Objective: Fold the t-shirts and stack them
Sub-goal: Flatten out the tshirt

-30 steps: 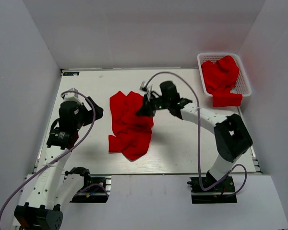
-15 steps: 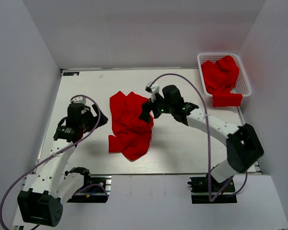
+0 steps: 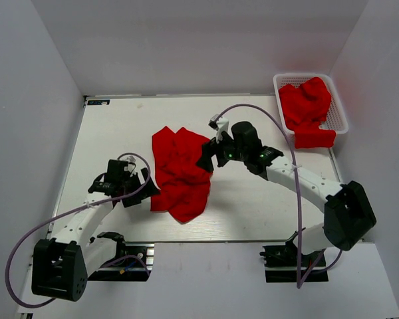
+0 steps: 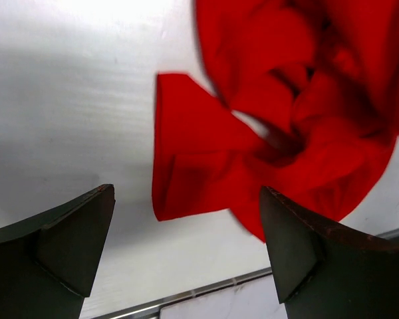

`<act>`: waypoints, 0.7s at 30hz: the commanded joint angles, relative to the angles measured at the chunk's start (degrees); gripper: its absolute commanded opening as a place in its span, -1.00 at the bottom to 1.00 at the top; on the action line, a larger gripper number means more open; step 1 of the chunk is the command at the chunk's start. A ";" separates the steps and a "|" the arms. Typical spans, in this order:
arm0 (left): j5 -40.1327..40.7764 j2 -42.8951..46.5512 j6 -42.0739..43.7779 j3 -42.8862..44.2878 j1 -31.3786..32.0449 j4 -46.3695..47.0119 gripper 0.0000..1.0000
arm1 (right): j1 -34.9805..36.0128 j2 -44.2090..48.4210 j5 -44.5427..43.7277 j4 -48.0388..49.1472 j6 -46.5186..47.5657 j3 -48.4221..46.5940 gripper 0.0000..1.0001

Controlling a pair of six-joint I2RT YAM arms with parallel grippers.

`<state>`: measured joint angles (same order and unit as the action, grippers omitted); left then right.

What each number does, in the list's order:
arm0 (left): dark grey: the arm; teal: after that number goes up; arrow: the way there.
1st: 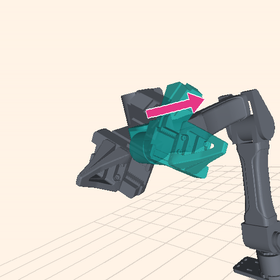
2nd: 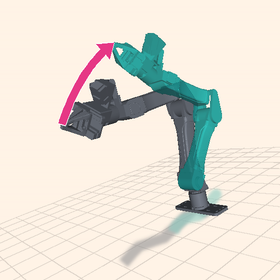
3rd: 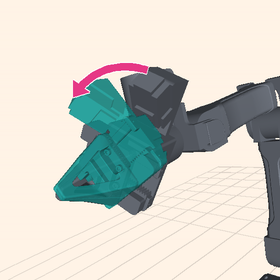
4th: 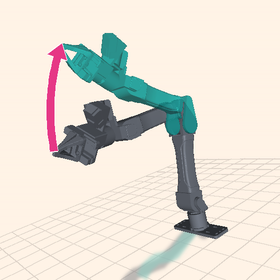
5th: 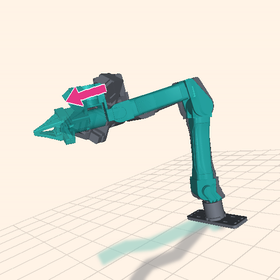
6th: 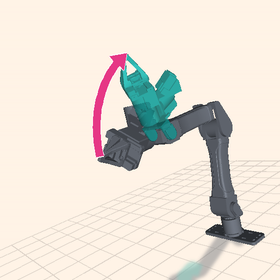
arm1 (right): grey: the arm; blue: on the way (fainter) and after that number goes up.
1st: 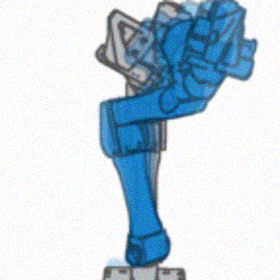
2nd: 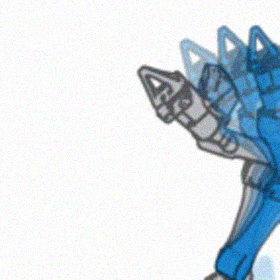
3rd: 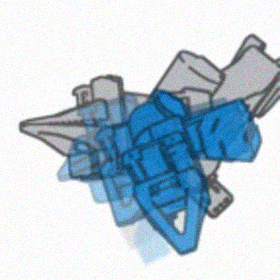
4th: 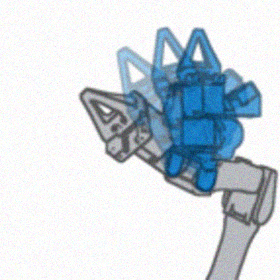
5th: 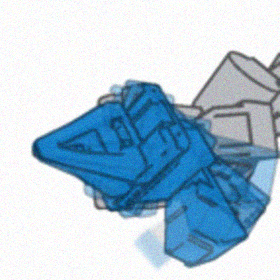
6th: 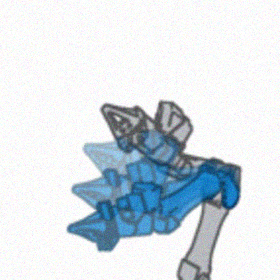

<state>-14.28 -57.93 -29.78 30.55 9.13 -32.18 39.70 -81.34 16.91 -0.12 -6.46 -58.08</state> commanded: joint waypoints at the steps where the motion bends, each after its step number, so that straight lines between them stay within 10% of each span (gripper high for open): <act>1: -4.86 0.54 -0.72 -2.76 0.80 4.49 1.00 | 0.55 -3.55 4.80 -1.18 0.22 -3.08 0.81; 13: -3.83 -12.19 -0.72 -4.71 6.16 11.08 0.54 | 5.29 -15.68 1.02 -6.38 3.65 -12.05 0.81; 16: -1.99 -15.27 -0.19 -4.71 8.00 10.92 0.21 | 6.17 -17.70 1.46 -6.65 3.56 -13.10 0.81; 21: -0.22 -15.91 -0.19 -2.60 9.85 9.16 -1.00 | 6.44 -20.52 -4.14 -9.98 1.72 -14.78 0.60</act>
<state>-19.03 -73.76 -30.98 28.40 17.82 -19.07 45.89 -101.23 16.69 -7.73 -4.10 -70.37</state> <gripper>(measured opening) 0.068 0.817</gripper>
